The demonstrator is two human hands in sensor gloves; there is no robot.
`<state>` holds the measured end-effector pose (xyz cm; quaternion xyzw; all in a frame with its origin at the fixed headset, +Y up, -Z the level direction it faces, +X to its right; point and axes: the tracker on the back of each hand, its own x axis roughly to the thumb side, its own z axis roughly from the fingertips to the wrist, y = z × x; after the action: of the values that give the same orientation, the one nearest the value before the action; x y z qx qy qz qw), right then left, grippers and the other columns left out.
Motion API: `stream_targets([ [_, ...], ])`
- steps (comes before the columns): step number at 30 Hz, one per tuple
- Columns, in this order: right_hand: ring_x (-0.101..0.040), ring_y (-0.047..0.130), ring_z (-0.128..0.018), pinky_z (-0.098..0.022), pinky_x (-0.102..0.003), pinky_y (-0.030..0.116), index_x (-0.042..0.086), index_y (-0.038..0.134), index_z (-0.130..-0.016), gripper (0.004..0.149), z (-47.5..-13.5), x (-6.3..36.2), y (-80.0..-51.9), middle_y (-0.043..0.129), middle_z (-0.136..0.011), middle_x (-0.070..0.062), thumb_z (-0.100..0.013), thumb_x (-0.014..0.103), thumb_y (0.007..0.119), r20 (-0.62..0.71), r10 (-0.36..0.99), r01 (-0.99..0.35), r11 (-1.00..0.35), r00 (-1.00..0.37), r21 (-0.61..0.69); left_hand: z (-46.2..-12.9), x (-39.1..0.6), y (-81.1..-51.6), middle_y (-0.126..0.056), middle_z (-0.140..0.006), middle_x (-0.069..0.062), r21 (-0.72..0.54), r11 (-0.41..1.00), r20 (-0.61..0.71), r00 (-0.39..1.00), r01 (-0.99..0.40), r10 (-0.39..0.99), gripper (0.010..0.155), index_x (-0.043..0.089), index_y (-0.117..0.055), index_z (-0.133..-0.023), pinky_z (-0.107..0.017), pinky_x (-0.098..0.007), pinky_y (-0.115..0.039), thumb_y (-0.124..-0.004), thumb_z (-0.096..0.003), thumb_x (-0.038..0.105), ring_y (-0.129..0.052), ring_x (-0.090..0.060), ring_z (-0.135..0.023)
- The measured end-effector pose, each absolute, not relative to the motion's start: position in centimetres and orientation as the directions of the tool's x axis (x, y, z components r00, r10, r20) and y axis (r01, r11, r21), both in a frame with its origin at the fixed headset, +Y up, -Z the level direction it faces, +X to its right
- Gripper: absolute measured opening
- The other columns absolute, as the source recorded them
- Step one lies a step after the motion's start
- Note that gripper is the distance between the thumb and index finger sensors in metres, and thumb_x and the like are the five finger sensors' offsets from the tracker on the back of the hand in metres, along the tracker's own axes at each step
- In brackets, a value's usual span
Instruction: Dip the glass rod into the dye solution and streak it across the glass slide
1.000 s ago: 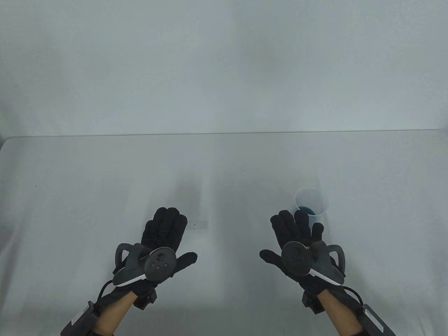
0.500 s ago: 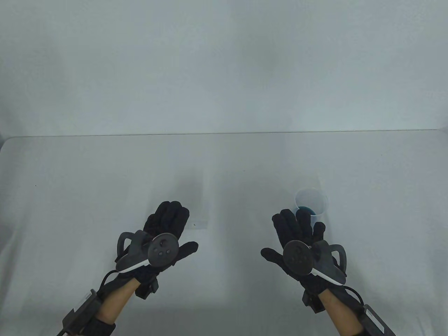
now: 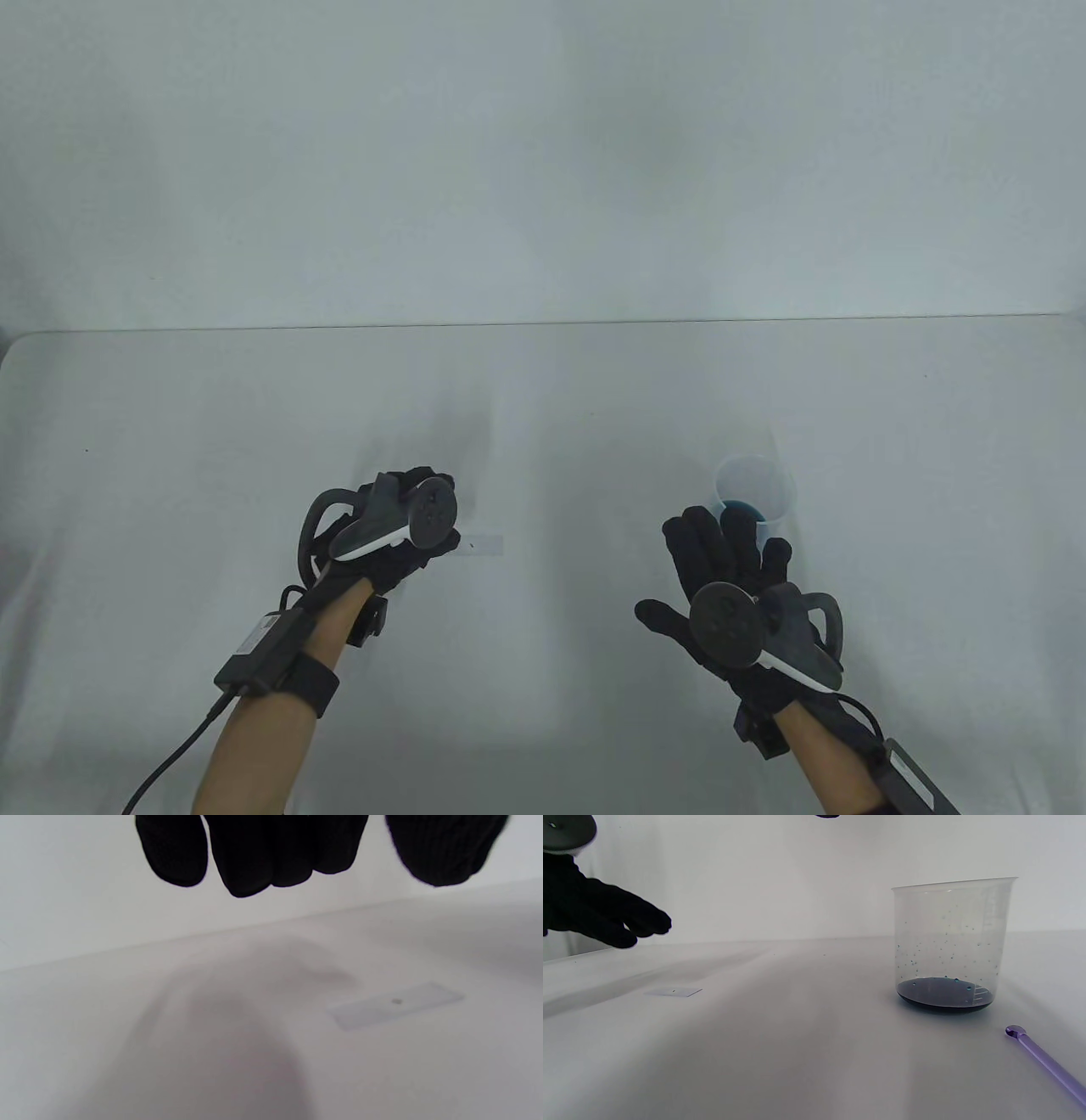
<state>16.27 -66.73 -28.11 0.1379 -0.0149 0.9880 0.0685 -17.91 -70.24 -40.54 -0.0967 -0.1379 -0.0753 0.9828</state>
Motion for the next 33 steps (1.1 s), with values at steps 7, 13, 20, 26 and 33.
stream_targets([
  [7,-0.05,0.028,-0.114,-0.072,-0.076,0.033,0.02,0.024,-0.115,0.09,-28.1,16.4,-66.7,0.028,-0.126,-0.008,-0.047,0.075,0.042,0.271,0.138,-0.146,-0.989,-0.953,-0.012,-41.5,-17.8,-73.6,-0.067,-0.113,0.004,-0.253,0.941,0.258,0.953,0.223,-0.156,0.065,0.032,-0.059,-0.108,-0.076,-0.051,-0.065,-0.076,-0.0488,0.052,-0.077,-0.023,-0.099],
  [13,-0.05,0.028,-0.114,-0.072,-0.076,0.033,0.02,0.025,-0.115,0.09,-28.2,16.5,-66.7,0.029,-0.126,-0.009,-0.047,0.075,0.042,0.269,0.14,-0.148,-0.989,-0.953,-0.01,-41.6,-17.6,-75.0,-0.07,-0.11,0.005,-0.269,0.929,0.258,0.948,0.254,-0.185,0.061,0.034,-0.062,-0.106,-0.076,-0.05,-0.066,-0.077,-0.0491,0.05,-0.08,-0.021,-0.096],
  [20,-0.05,0.028,-0.114,-0.072,-0.076,0.033,0.019,0.025,-0.115,0.09,-28.2,16.5,-66.7,0.029,-0.125,-0.009,-0.047,0.075,0.042,0.266,0.143,-0.15,-0.989,-0.953,-0.006,-41.5,-17.5,-75.3,-0.071,-0.107,0.006,-0.233,0.943,0.241,0.954,0.236,-0.179,0.054,0.035,-0.065,-0.102,-0.075,-0.05,-0.067,-0.076,-0.0502,0.047,-0.081,-0.022,-0.093],
  [26,-0.05,0.029,-0.114,-0.072,-0.076,0.033,0.019,0.025,-0.115,0.09,-28.2,16.6,-66.6,0.029,-0.125,-0.009,-0.047,0.075,0.042,0.26,0.145,-0.152,-0.988,-0.955,-0.009,-41.5,-17.2,-75.1,-0.073,-0.106,0.006,-0.233,0.94,0.248,0.95,0.249,-0.19,0.053,0.035,-0.067,-0.101,-0.075,-0.049,-0.068,-0.077,-0.0498,0.046,-0.083,-0.022,-0.091],
  [33,-0.05,0.029,-0.114,-0.072,-0.076,0.033,0.019,0.025,-0.115,0.089,-28.2,16.7,-66.6,0.029,-0.125,-0.009,-0.047,0.075,0.043,0.257,0.144,-0.152,-0.988,-0.955,-0.009,-40.1,-15.4,-75.2,-0.073,-0.106,0.005,-0.215,0.946,0.319,0.933,0.243,-0.167,0.053,0.034,-0.068,-0.101,-0.074,-0.049,-0.069,-0.077,-0.0503,0.046,-0.083,-0.024,-0.091],
])
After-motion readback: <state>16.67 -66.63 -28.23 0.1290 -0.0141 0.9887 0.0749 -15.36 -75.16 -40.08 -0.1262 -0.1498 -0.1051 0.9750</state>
